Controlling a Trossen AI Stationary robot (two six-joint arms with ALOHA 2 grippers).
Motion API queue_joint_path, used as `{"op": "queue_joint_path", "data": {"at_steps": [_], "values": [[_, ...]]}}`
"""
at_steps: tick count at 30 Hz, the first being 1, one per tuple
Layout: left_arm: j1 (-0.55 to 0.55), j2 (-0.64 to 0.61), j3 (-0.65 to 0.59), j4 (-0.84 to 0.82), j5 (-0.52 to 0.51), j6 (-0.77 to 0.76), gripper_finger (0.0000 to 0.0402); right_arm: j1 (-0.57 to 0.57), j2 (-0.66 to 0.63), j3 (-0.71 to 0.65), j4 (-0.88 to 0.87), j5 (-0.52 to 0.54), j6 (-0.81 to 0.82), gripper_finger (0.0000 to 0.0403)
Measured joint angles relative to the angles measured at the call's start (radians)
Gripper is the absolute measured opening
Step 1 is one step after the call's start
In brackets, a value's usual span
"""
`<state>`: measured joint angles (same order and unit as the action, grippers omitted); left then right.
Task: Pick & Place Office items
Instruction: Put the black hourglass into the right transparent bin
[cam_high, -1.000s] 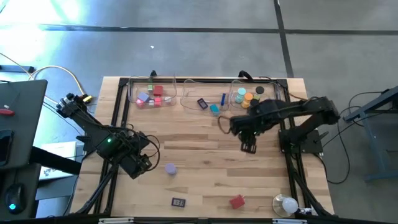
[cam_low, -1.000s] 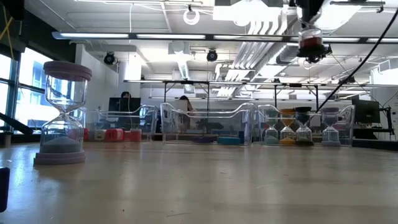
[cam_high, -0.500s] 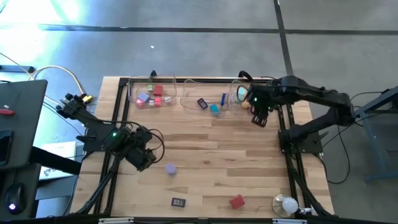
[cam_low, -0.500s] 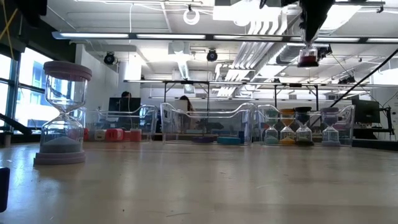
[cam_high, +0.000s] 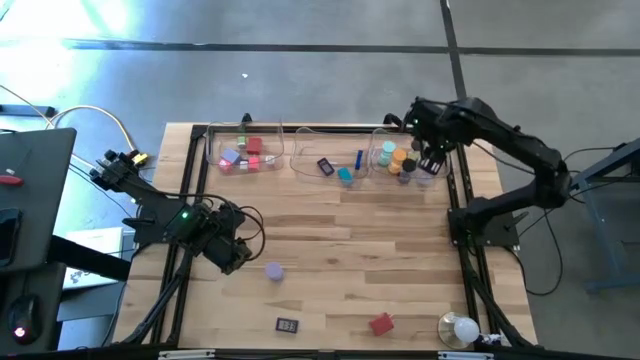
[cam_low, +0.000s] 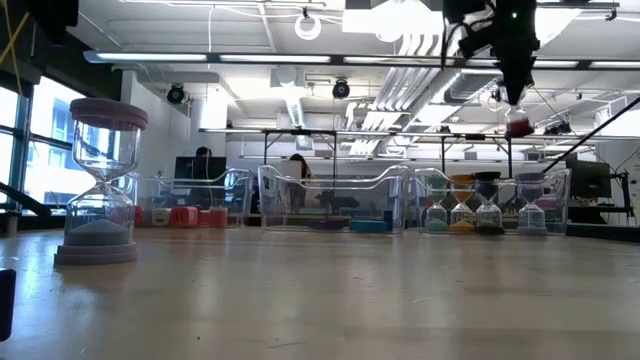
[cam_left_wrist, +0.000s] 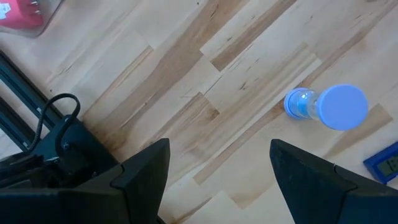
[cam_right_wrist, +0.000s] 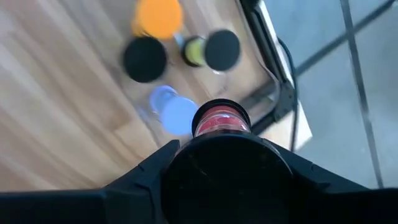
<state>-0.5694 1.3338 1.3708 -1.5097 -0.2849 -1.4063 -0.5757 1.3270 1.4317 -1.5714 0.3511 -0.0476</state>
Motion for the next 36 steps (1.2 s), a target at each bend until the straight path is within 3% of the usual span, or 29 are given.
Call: {"op": "queue_joint_path", "data": {"at_steps": [8, 13, 16, 26, 36], "values": [[0.004, 0.000, 0.000, 0.000, -0.040, -0.005, 0.0269, -0.157, 0.000, -0.043, 0.001, 0.023, -0.081, 0.0192], [0.036, 0.000, 0.000, 0.000, -0.044, -0.005, 0.0269, -0.219, 0.000, -0.085, 0.001, -0.045, -0.082, 0.0188], [0.063, 0.000, 0.000, 0.000, -0.044, -0.007, 0.0269, -0.246, 0.000, -0.120, 0.024, -0.032, -0.087, 0.0189], [0.144, 0.000, 0.000, 0.004, -0.044, -0.007, 0.0269, -0.272, 0.000, -0.173, 0.187, -0.046, -0.110, 0.0188], [0.169, 0.000, 0.000, 0.026, -0.045, -0.007, 0.0269, -0.290, 0.063, -0.173, 0.233, -0.093, -0.113, 0.0188]]}}
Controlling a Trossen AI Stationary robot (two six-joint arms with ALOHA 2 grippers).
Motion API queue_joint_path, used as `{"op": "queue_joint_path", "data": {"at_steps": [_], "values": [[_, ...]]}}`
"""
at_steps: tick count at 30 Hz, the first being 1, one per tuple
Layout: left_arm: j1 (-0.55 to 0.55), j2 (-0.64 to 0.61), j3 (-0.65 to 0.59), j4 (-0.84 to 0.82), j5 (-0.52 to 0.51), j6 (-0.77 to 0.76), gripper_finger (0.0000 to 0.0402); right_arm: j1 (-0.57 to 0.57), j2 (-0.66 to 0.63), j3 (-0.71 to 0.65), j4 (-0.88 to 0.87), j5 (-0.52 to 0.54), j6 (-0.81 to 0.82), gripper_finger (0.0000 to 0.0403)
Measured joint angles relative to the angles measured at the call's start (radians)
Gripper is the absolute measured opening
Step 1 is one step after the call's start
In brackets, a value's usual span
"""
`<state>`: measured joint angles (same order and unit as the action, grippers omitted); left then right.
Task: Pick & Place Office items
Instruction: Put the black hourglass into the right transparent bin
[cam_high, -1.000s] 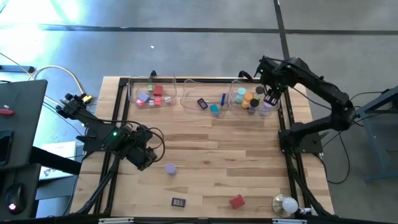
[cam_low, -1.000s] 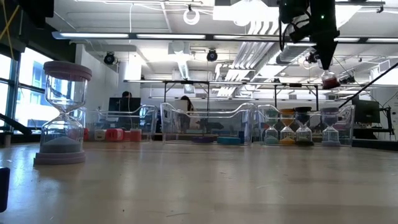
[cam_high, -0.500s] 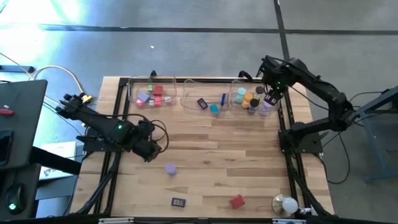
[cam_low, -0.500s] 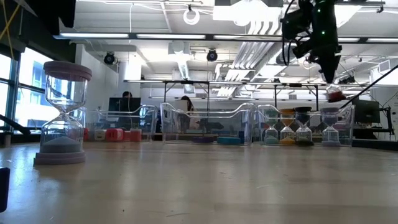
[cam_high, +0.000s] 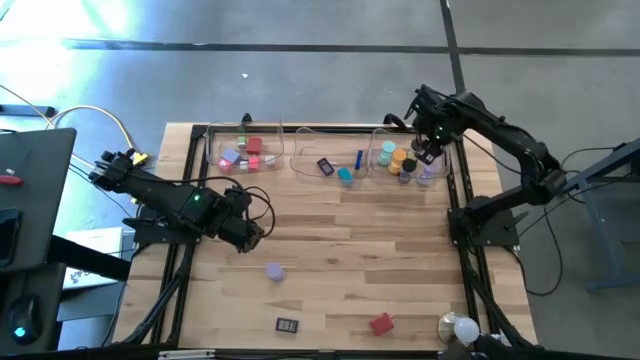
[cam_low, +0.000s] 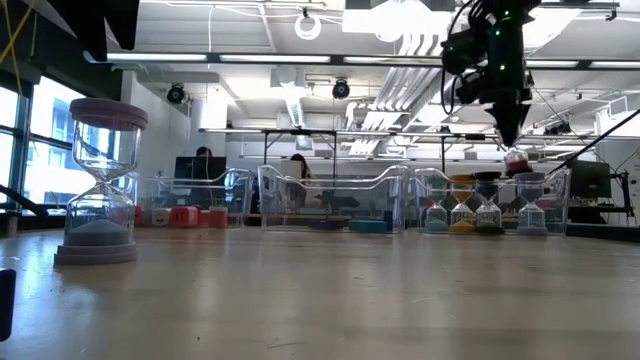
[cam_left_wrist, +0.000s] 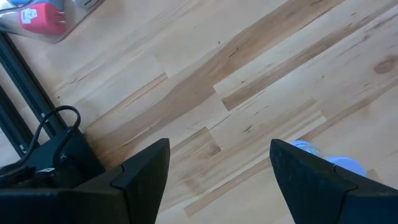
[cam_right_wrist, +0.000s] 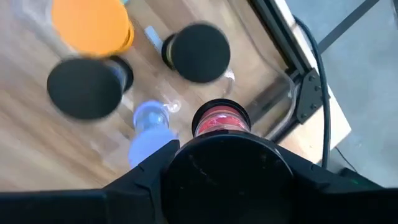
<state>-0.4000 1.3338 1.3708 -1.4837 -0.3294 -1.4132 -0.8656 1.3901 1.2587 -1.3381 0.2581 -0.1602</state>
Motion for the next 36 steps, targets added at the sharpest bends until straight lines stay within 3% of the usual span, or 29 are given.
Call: {"op": "queue_joint_path", "data": {"at_steps": [9, 17, 23, 32, 36], "values": [[-0.002, 0.000, 0.000, 0.000, 0.002, 0.000, 0.0269, -0.035, 0.044, 0.000, 0.054, -0.006, 0.053, 0.0199], [-0.002, 0.000, 0.000, 0.000, 0.003, 0.002, 0.0269, -0.104, 0.043, -0.005, 0.081, -0.076, 0.147, 0.0188], [-0.002, 0.000, 0.000, 0.000, 0.004, 0.057, 0.0269, -0.116, 0.043, -0.081, 0.124, -0.081, 0.224, 0.0206], [0.007, 0.000, 0.000, 0.000, 0.002, 0.129, 0.0269, -0.116, 0.043, -0.149, 0.227, -0.108, 0.288, 0.0193], [0.025, 0.000, 0.000, 0.000, 0.001, 0.134, 0.0269, -0.117, 0.043, -0.166, 0.261, -0.103, 0.317, 0.0213]]}}
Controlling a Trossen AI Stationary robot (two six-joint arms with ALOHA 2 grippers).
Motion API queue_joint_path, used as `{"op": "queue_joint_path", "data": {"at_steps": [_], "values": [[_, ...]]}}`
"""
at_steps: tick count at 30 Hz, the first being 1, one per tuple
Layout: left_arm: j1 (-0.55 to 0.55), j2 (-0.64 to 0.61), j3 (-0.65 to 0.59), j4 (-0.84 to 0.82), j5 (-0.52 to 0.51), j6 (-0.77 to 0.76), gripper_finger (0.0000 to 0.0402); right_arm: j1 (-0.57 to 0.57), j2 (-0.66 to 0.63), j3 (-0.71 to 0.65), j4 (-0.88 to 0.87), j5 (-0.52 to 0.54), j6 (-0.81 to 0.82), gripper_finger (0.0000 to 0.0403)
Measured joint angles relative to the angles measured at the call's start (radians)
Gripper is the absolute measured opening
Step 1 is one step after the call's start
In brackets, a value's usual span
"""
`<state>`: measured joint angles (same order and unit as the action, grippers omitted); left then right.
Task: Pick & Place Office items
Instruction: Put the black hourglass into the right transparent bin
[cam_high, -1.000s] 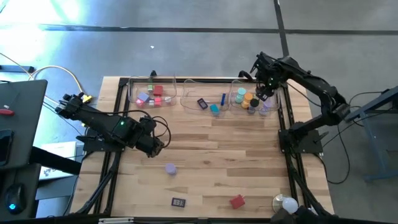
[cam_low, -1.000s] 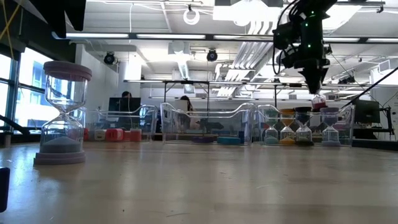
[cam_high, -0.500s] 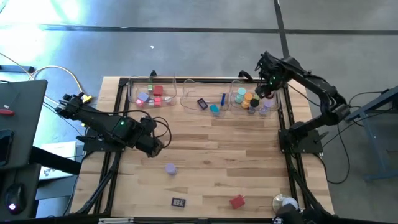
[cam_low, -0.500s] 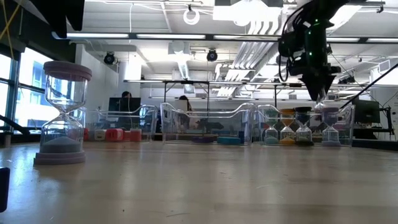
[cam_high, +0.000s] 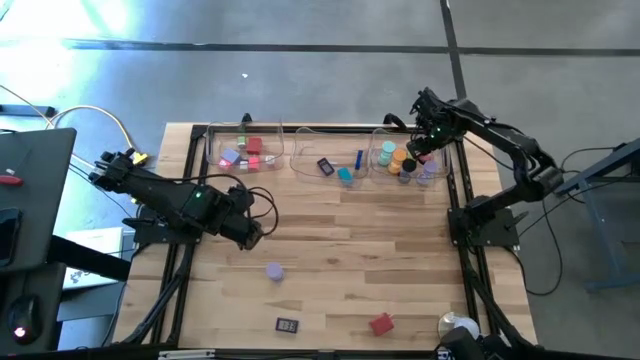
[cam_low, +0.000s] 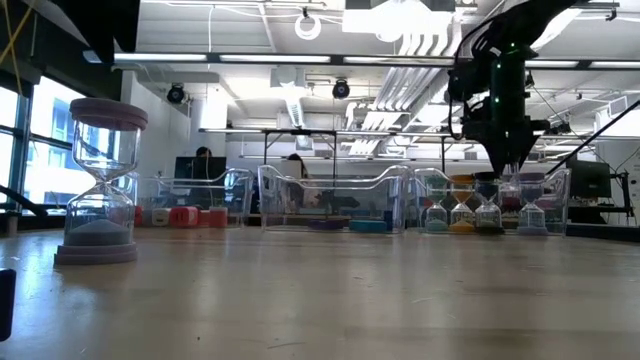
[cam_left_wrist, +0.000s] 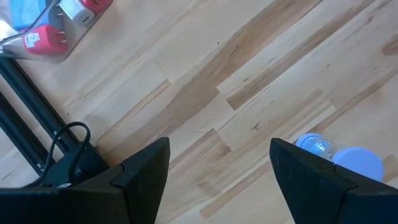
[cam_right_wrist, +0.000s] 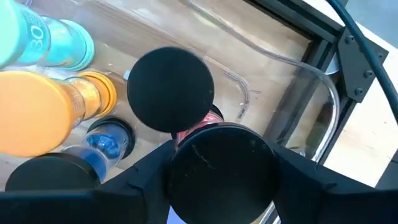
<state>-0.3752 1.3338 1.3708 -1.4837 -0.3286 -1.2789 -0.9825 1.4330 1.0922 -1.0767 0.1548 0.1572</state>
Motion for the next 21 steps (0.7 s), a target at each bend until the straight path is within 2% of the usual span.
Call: {"op": "queue_joint_path", "data": {"at_steps": [8, 10, 15, 21], "values": [[0.022, 0.000, 0.000, 0.000, 0.000, 0.000, 0.0269, 0.000, 0.000, -0.028, 0.021, 0.003, 0.008, 0.0195], [0.022, 0.000, 0.000, 0.000, 0.000, 0.001, 0.0269, 0.000, 0.000, -0.031, 0.022, 0.002, 0.008, 0.0209], [0.022, 0.000, 0.000, 0.000, 0.000, 0.001, 0.0269, 0.000, 0.000, -0.030, 0.036, 0.003, 0.034, 0.0272], [0.022, 0.000, 0.000, 0.000, 0.000, 0.001, 0.0269, 0.000, 0.000, -0.030, 0.041, 0.003, 0.032, 0.0292]]}}
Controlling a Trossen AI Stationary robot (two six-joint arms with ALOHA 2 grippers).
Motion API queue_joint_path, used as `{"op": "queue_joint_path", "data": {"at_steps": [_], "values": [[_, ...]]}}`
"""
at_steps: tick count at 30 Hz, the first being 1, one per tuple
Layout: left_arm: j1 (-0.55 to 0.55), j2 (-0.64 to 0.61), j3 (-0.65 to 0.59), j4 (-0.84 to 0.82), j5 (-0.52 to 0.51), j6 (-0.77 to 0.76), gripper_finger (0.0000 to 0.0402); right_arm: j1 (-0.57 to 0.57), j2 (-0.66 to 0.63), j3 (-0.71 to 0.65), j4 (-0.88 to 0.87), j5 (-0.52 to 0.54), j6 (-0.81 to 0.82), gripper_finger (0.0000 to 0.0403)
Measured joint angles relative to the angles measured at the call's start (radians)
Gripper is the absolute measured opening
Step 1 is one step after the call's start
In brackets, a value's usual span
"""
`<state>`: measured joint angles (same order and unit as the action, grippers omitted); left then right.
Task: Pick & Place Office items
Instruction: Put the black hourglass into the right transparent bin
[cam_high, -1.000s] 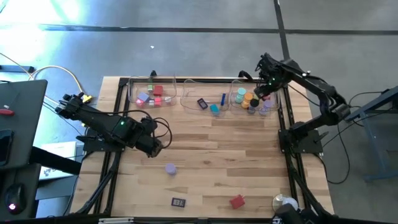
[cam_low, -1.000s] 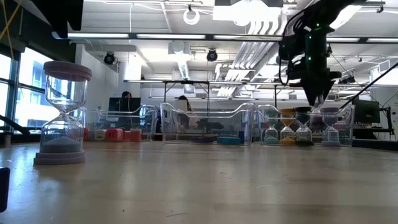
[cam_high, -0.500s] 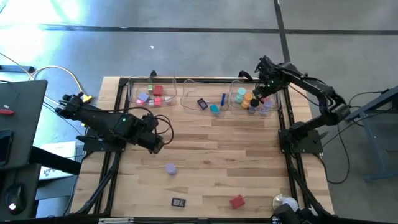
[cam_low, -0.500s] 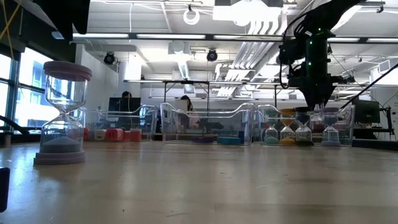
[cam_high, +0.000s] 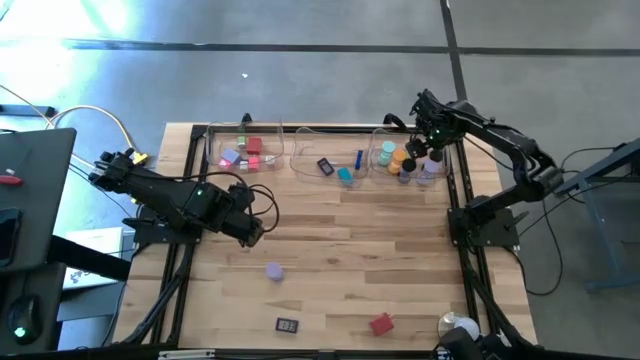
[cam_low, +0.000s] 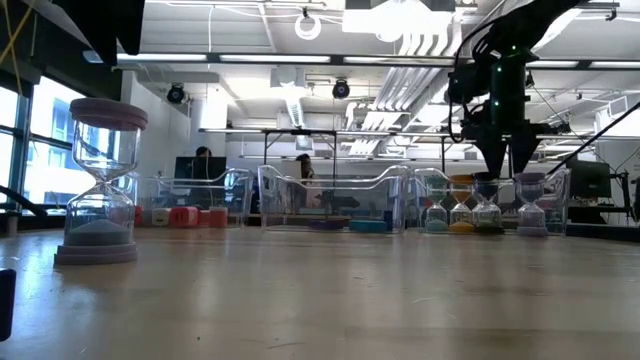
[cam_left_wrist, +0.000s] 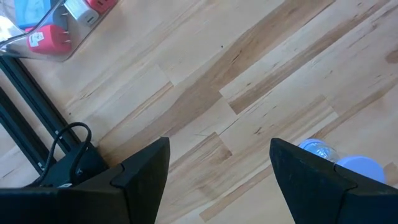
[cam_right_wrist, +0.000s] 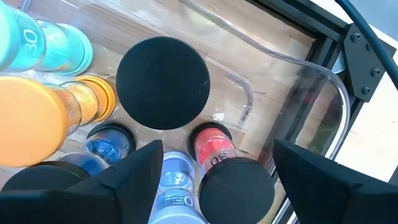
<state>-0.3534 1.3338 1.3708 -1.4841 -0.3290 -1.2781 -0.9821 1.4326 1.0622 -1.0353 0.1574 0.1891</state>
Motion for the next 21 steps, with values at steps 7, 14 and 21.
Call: {"op": "queue_joint_path", "data": {"at_steps": [7, 14, 21], "values": [[0.000, 0.000, 0.000, 0.000, 0.000, 0.000, 0.0269, 0.000, 0.000, 0.000, 0.005, 0.027, -0.031, 0.0294], [0.000, 0.000, 0.000, 0.005, 0.000, -0.002, 0.0269, 0.011, -0.065, 0.001, -0.001, 0.023, -0.058, 0.0295], [0.000, 0.000, 0.000, 0.050, 0.000, -0.002, 0.0269, 0.058, -0.194, 0.133, -0.067, -0.055, -0.081, 0.0295]]}}
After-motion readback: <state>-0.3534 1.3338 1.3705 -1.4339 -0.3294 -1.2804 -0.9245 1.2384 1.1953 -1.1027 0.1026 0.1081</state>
